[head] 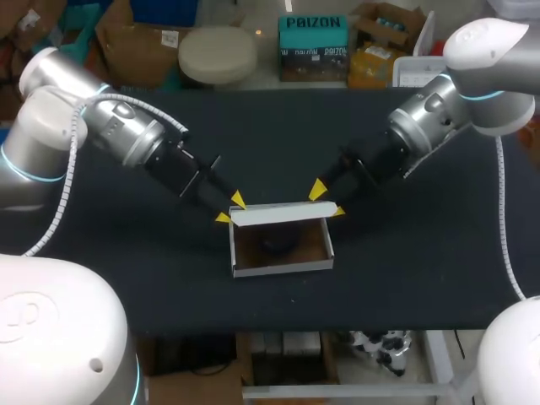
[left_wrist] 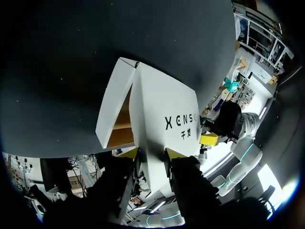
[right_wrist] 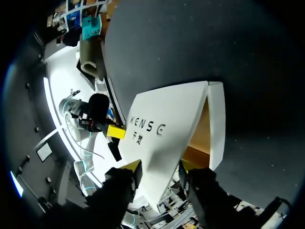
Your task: Assemble the packaging by folding the flat box into shape, placing the metal phone stand inside, and closing the box properly
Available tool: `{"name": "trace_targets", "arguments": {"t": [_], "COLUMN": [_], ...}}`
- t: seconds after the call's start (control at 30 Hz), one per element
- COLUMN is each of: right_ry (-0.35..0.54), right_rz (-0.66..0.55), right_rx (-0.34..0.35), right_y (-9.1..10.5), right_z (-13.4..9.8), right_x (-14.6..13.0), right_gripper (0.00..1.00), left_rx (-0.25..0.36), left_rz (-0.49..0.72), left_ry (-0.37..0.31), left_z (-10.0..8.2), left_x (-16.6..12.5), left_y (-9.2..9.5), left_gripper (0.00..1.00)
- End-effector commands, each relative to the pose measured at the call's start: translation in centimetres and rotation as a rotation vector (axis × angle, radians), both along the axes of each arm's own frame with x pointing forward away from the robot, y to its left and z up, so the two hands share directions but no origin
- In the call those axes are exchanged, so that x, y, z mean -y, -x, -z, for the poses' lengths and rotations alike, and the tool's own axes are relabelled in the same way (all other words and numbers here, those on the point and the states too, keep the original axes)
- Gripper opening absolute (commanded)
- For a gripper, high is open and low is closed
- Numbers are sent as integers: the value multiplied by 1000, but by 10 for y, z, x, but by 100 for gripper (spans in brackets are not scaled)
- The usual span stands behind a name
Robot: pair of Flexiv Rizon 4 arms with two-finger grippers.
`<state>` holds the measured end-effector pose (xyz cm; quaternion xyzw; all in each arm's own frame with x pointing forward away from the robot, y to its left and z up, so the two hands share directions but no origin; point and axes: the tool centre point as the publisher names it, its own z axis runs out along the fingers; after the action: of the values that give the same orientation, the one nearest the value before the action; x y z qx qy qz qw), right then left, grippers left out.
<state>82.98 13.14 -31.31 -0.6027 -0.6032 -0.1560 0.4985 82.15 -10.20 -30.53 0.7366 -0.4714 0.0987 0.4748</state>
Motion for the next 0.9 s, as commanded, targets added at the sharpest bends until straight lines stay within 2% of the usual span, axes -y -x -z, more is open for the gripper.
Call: {"name": "trace_targets", "arguments": {"t": [0.03, 0.5, 0.9], "right_ry": [-2, -3, 0], "right_rz": [-3, -4, 4], "right_rx": [-6, -8, -6], "right_y": [-2, -4, -3], "right_z": [1, 1, 1], "right_x": [-7, -10, -6], "right_gripper": [51, 51, 50], "left_rx": [1, 7, 12], "left_rz": [-11, -46, -59], "left_ry": [4, 12, 15], "left_z": [1, -2, -1], "left_x": [7, 7, 2], "left_y": [1, 1, 3], "left_gripper": [33, 33, 30]}}
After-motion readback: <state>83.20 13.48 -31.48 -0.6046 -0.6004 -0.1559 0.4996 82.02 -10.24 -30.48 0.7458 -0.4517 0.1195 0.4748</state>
